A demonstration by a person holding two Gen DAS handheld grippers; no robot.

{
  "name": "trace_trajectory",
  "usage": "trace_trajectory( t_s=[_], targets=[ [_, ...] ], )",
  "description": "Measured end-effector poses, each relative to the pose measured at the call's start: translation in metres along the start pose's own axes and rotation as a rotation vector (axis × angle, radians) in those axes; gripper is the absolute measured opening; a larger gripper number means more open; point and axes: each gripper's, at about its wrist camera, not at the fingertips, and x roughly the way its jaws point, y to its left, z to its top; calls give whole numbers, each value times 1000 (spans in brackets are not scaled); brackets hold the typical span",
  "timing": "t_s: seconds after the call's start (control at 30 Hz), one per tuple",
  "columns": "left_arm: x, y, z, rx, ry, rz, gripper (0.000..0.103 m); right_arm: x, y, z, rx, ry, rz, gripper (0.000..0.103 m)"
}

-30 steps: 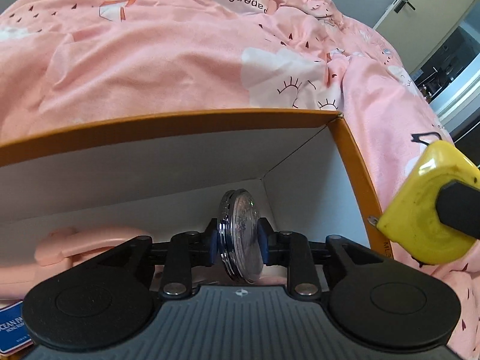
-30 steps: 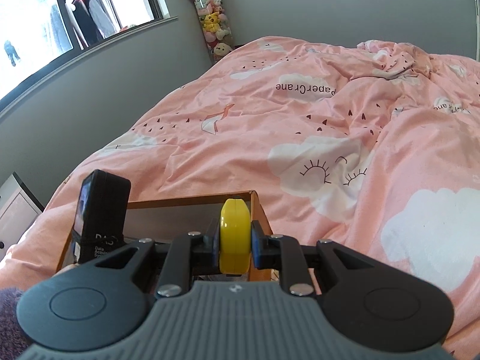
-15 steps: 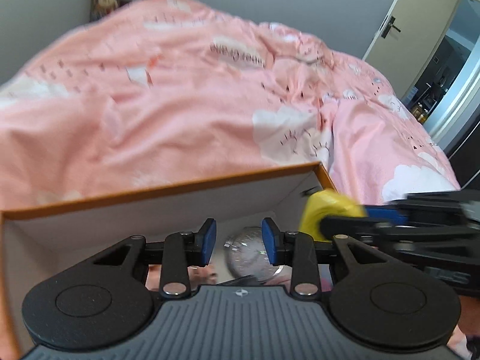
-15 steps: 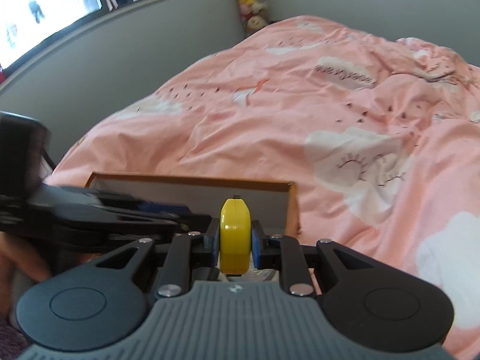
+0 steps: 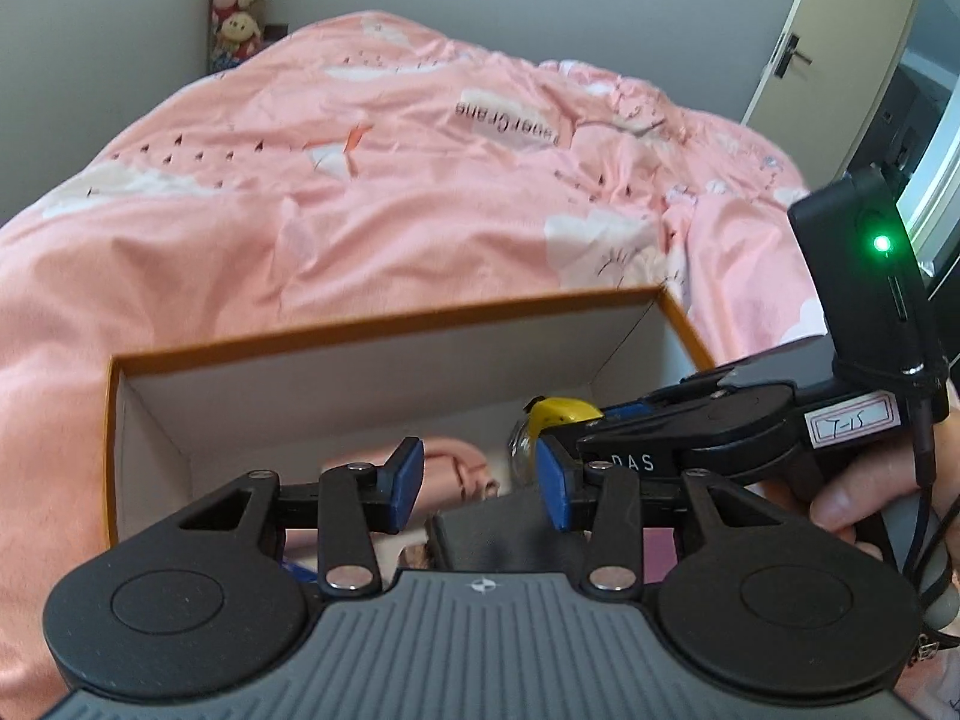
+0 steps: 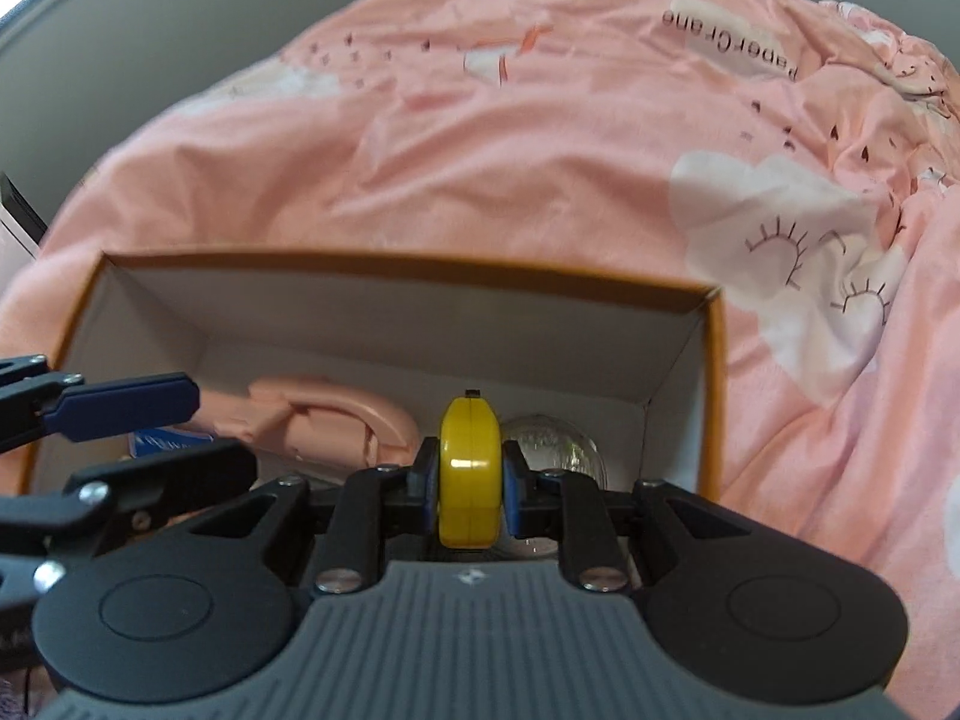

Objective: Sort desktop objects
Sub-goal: 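Lower the tin into the box and open the left tool while the right tool releases the lid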

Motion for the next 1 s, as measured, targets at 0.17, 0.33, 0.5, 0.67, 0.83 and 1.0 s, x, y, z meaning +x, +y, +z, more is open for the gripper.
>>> trace_trajectory(
  t_s=[0.17,0.33,0.5,0.67,0.83,1.0],
  targets=[
    [8,1,-8,24,42,56,48,1,5,1,-25,9,-52,22],
    [12,4,-15,11,74,55,48,-12,14,0,-127,-32,-130,24],
    [12,3,-18,14,87,41,48,-20,10,1,-166,-31,-91,17],
    [14,4,-20,-1,102,38,48,-10,16,-3,-246,-38,-83,17],
    [16,6,-22,-15,112,26,48,5,25,-4,-331,-47,-88,17],
    [21,5,-25,-8,131,25,48,16,23,-9,-367,-8,-123,17]
  ],
)
